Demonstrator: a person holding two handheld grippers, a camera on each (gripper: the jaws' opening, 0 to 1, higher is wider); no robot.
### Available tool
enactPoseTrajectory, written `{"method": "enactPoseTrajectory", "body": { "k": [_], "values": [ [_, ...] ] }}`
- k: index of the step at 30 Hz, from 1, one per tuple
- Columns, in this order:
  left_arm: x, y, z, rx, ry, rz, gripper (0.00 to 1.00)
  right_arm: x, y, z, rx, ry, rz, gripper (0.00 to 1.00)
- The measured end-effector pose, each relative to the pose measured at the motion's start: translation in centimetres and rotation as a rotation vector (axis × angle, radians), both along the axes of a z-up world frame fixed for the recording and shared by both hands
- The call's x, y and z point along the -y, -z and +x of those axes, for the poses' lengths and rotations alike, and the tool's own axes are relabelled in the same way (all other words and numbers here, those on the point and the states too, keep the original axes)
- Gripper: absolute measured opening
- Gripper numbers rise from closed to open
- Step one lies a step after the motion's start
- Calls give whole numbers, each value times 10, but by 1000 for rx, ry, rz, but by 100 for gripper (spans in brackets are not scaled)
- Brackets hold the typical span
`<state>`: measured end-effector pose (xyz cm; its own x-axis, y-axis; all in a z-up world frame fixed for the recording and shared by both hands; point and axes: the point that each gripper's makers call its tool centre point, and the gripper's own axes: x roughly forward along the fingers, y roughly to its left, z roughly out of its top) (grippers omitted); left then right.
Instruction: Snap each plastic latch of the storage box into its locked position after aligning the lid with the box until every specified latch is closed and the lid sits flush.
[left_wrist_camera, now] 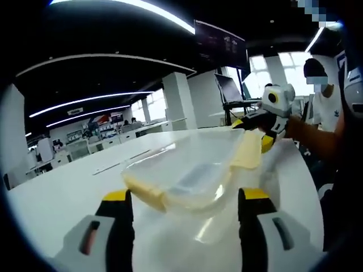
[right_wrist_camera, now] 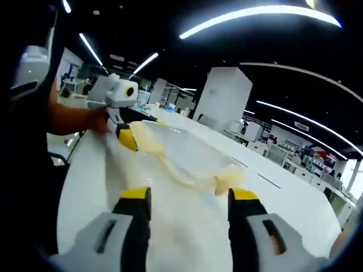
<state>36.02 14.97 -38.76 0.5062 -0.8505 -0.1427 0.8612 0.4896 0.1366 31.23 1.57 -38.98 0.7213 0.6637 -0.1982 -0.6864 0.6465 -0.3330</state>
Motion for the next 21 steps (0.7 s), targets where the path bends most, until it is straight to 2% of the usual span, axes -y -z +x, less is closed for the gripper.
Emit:
{"method": "enactPoseTrajectory", "body": {
  "k": [2, 5, 8, 12, 14, 15, 16, 17, 18, 19, 21],
  "values": [
    [0, -1, -1, -9, 4, -10, 75, 1, -1, 6, 35, 40, -30, 57],
    [0, -1, -1, -11, 3, -12, 73, 1, -2, 8, 38, 51, -29, 59],
    [0, -3, 0, -35, 3, -36, 70, -2, -2, 11, 5, 50, 1, 59],
    [1, -2, 2, -24, -11, -26, 65, -3, -3, 12, -19, 64, 29, 58],
    [1, -3, 2, -36, -10, -37, 65, -5, -3, 12, -32, 77, 33, 57],
    [2, 2, 0, -105, -5, -47, 65, -4, -3, 13, -35, 80, 32, 57],
    [1, 17, -6, -185, 12, 14, 65, -4, -2, 13, -39, 81, 33, 56],
    [7, -7, 11, -34, -18, -47, 65, -5, -2, 12, -40, 81, 29, 56],
    [10, -2, 9, -56, -8, -7, 65, -4, -2, 12, -38, 81, 25, 56],
    [10, 1, 4, -78, -10, -5, 65, -4, -2, 13, -39, 81, 28, 55],
    [10, 1, 4, -80, -7, -8, 65, -4, -2, 13, -38, 82, 33, 55]
  ]
}}
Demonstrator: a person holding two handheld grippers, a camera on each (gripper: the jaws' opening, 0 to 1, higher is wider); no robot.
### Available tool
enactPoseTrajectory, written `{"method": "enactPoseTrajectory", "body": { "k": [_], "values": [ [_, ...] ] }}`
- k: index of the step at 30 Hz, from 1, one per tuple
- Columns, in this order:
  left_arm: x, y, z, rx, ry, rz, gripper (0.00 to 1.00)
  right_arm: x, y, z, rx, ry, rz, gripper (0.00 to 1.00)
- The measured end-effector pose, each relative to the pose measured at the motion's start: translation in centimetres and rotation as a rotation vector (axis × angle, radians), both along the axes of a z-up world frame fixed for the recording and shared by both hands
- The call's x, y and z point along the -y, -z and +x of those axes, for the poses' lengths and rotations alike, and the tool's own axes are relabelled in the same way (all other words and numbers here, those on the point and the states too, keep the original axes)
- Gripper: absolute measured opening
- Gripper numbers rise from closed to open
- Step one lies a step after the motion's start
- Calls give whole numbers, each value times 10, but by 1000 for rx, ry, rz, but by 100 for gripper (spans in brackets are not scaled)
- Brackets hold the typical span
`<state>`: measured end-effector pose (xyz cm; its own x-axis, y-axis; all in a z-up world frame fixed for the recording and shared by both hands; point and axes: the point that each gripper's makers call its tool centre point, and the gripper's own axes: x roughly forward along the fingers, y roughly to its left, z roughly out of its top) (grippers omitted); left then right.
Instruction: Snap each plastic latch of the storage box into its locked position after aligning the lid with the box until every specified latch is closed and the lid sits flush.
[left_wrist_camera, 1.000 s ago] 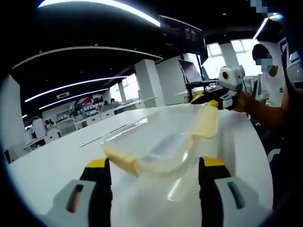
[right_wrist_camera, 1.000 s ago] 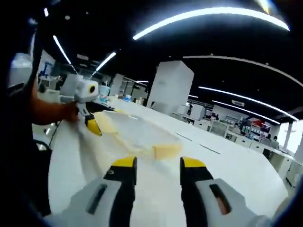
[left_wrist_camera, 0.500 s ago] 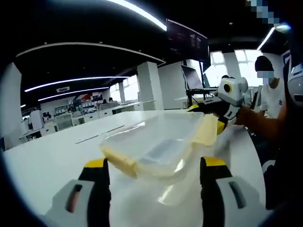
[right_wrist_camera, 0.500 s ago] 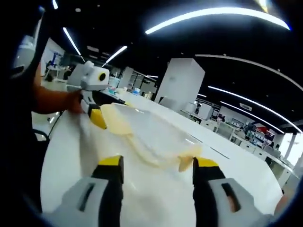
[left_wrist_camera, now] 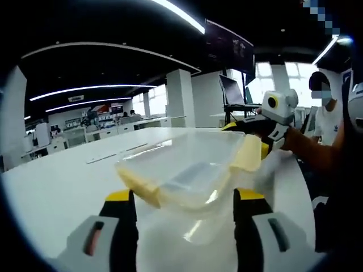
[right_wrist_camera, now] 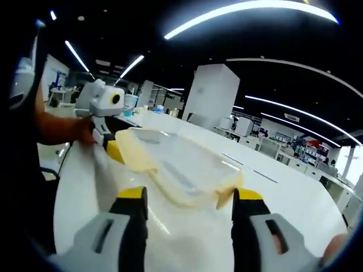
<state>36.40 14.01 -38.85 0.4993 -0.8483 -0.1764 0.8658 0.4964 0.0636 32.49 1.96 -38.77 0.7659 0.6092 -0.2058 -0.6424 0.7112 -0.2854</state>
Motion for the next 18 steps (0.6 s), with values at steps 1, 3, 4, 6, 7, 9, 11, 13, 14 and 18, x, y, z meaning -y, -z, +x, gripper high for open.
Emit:
{"method": "enactPoseTrajectory", "body": {
  "k": [1, 3, 4, 6, 7, 9, 11, 13, 14, 18],
  "values": [
    [0, 0, 0, 0, 0, 0, 65, 0, 0, 0, 0, 2, 0, 55],
    [1, 1, -1, 0, 0, 0, 65, -1, 1, 0, -2, 8, 1, 55],
    [2, 0, 0, 0, -1, 0, 65, -1, 1, 0, -2, 10, 0, 55],
    [1, 1, -1, -1, -2, -2, 65, -2, 1, 0, -13, 18, 2, 55],
    [1, 2, -1, -1, -2, -2, 65, -2, 1, 1, -13, 21, -5, 55],
    [0, 3, -1, -2, -3, -4, 65, -1, 1, 1, -19, 23, -11, 55],
    [-3, 6, -3, 3, -7, -2, 65, -2, 2, 0, -13, 25, -3, 54],
    [-3, 7, -3, 2, -6, -3, 65, -2, 2, 0, -14, 26, -4, 54],
    [-3, 7, -3, 2, -6, -3, 65, -2, 2, 0, -16, 27, -6, 54],
    [-4, 8, -4, 2, -6, -3, 65, -2, 2, -1, -19, 30, -7, 54]
  ]
}}
